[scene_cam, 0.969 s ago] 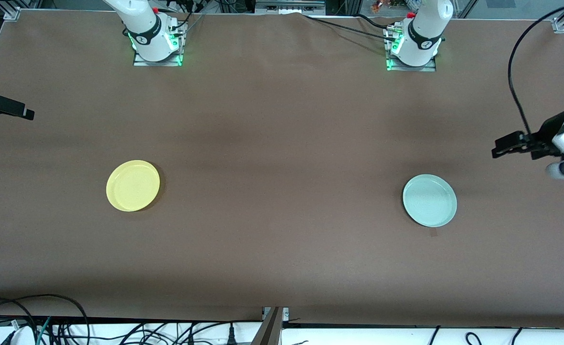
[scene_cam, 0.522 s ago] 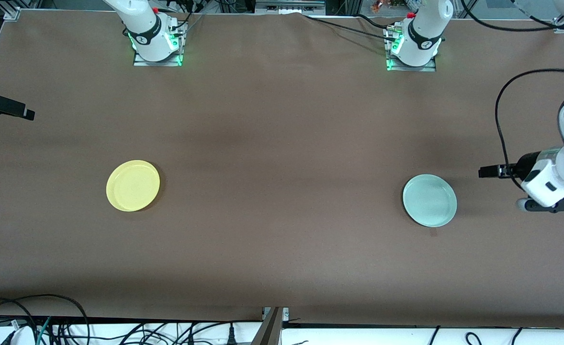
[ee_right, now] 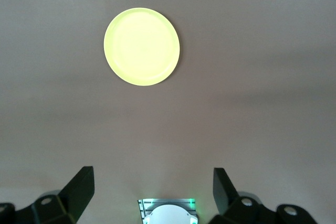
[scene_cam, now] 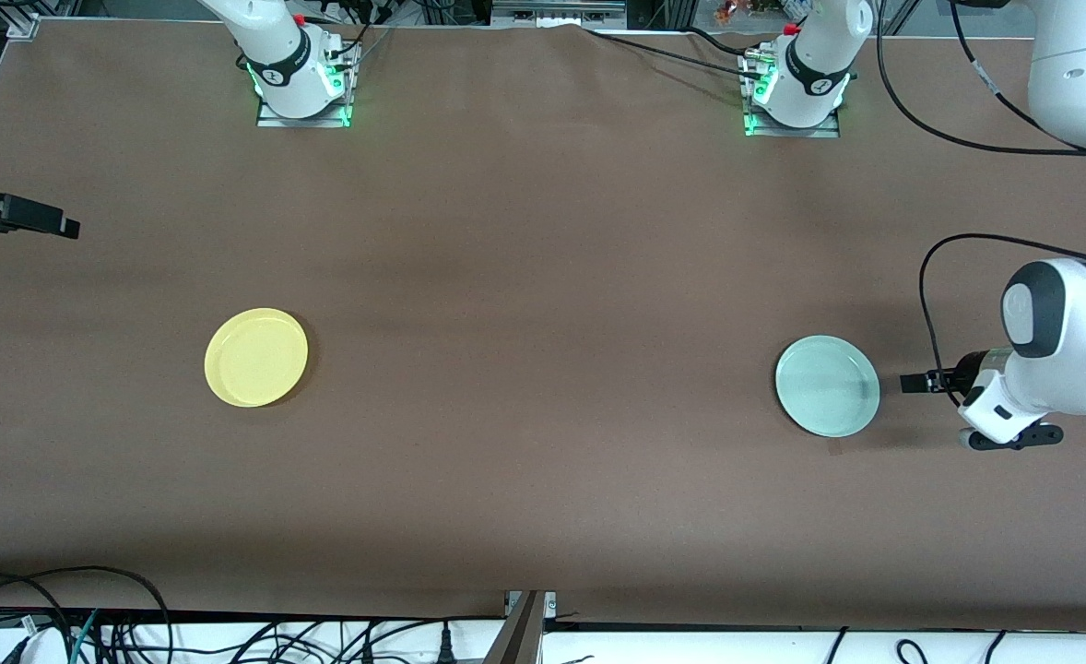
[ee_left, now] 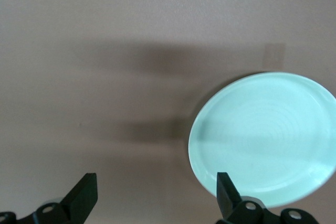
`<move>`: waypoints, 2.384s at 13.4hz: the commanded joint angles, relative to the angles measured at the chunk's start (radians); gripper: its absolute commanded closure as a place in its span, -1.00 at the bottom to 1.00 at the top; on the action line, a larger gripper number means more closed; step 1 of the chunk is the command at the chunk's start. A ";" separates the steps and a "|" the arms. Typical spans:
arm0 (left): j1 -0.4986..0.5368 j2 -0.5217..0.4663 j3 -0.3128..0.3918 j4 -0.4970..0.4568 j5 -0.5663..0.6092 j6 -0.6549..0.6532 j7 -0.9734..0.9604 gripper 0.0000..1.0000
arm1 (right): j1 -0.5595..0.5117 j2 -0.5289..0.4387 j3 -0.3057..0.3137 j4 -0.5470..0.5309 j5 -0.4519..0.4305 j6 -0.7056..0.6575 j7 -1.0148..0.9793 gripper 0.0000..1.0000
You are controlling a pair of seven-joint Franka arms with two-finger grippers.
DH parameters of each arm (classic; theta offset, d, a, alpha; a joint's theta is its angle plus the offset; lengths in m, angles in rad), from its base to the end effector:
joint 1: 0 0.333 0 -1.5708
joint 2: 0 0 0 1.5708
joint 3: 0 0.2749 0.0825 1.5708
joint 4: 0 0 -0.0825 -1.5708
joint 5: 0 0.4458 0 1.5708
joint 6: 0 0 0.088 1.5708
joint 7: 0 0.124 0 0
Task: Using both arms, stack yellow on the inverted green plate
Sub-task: 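Move the left gripper to the green plate's rim while the right gripper approaches, then grasp the green plate's rim with the left gripper and tilt it up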
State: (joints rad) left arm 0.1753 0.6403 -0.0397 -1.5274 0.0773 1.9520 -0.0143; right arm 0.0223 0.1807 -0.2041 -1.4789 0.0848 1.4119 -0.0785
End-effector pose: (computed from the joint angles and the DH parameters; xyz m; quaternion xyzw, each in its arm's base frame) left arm 0.6975 0.1036 0.1822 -0.9922 -0.0589 0.1084 0.0154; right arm 0.6293 -0.0959 0.4917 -0.9910 0.0503 0.1175 0.0397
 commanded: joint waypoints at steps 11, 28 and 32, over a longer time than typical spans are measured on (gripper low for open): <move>-0.002 0.028 -0.016 -0.169 0.012 0.262 -0.021 0.09 | 0.036 0.117 0.003 -0.004 -0.079 0.068 -0.009 -1.00; -0.005 0.021 -0.029 -0.188 0.012 0.262 -0.019 0.47 | 0.025 0.192 -0.004 -0.001 -0.072 0.071 -0.020 -1.00; -0.005 0.021 -0.029 -0.188 0.012 0.258 -0.019 0.69 | 0.019 0.114 -0.087 0.000 -0.056 0.062 -0.145 -1.00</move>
State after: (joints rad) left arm 0.1710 0.6772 -0.0680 -1.6962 0.0773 2.2003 -0.0336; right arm 0.0506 0.3454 -0.2600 -1.4667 0.0204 1.4859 -0.1617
